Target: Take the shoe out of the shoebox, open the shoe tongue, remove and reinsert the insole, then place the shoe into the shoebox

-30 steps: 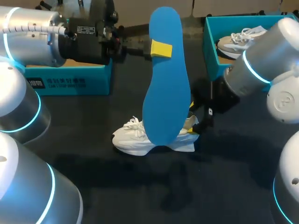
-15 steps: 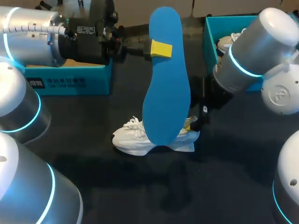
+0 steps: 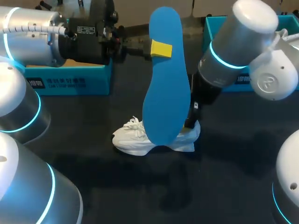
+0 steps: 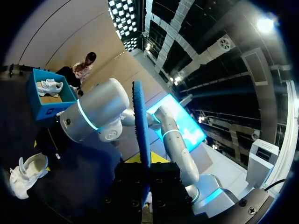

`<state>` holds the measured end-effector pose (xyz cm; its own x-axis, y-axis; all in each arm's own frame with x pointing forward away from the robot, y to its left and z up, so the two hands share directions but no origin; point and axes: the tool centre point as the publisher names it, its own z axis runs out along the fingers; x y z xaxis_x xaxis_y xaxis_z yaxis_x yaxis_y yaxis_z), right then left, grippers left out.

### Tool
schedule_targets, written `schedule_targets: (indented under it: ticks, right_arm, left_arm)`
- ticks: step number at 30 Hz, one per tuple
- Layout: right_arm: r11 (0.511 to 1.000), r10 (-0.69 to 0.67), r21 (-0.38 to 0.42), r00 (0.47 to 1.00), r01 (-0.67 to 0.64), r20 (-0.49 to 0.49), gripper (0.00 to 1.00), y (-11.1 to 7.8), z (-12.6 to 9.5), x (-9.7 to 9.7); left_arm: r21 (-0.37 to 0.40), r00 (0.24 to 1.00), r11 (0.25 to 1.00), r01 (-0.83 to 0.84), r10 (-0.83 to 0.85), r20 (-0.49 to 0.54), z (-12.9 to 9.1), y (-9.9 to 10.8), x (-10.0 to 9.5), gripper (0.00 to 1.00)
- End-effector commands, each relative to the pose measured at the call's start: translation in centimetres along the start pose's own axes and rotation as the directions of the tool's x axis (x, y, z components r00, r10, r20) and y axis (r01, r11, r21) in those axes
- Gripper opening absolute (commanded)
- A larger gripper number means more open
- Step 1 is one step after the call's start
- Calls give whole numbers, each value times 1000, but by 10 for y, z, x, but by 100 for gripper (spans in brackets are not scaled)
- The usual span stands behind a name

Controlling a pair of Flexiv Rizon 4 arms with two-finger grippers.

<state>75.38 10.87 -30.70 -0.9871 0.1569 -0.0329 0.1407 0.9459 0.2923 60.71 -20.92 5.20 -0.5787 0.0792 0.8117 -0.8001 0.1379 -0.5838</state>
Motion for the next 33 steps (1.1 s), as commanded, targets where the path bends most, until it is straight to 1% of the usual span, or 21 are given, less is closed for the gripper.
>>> schedule_targets:
  ticks: [1, 7, 8, 33]
  right_arm:
    - [999, 0, 37, 1000, 0, 3, 100, 4, 2, 3]
    - [999, 25, 29, 1000, -25, -10, 100, 7, 2, 6]
    - [999, 32, 41, 999, -32, -11, 100, 7, 2, 7]
    - [999, 32, 41, 999, -32, -11, 100, 7, 2, 7]
  left_arm:
    - [0, 1000, 1000, 1, 0, -1, 2, -1, -1, 0]
    - [0, 1000, 1000, 1, 0, -1, 2, -1, -1, 0]
    - [0, 1000, 1000, 1, 0, -1, 2, -1, -1, 0]
    - [0, 1000, 1000, 1, 0, -1, 2, -1, -1, 0]
